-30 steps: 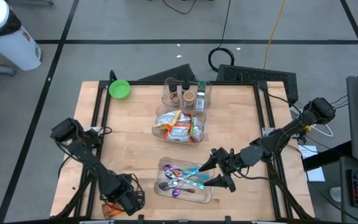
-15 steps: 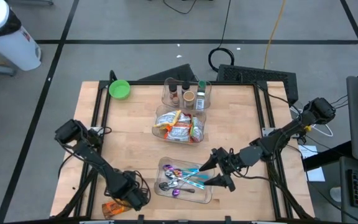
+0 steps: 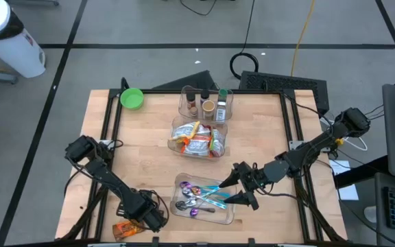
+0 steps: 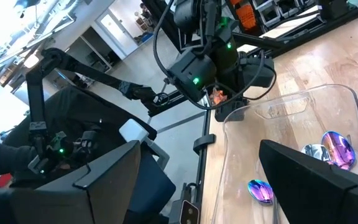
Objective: Pick & Place Food Item
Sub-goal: Put the orange seasoning bag into the top transparent bin
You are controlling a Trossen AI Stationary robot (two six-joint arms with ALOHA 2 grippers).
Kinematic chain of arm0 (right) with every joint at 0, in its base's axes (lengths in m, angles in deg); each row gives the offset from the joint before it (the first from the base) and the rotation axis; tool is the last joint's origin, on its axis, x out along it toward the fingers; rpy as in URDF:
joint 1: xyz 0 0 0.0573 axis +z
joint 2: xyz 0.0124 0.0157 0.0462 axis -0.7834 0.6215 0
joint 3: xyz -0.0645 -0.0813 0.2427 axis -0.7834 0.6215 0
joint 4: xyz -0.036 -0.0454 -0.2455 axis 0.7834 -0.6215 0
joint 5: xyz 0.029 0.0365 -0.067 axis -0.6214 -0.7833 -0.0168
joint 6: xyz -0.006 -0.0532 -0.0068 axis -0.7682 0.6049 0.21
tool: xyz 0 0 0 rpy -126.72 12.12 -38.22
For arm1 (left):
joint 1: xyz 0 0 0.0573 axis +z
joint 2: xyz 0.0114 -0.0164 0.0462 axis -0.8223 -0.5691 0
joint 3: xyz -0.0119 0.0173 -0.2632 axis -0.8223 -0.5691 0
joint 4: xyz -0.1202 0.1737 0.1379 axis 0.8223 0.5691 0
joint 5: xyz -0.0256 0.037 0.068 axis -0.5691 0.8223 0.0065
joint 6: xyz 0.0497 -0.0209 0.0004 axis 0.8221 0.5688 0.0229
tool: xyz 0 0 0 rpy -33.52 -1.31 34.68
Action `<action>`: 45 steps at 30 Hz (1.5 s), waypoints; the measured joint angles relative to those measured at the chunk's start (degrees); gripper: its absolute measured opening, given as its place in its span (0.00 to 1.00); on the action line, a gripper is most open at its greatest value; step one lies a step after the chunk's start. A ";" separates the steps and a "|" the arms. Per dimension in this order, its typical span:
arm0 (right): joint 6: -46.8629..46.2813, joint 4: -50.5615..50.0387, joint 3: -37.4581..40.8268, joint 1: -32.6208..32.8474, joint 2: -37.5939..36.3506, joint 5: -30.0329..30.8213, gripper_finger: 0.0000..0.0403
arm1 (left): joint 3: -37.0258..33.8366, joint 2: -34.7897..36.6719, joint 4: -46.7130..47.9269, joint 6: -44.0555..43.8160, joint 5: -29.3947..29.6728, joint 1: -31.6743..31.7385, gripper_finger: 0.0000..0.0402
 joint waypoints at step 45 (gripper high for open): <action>0.02 3.67 -0.02 -2.53 0.00 5.86 0.79 | 0.20 13.73 13.92 15.45 11.48 4.43 0.01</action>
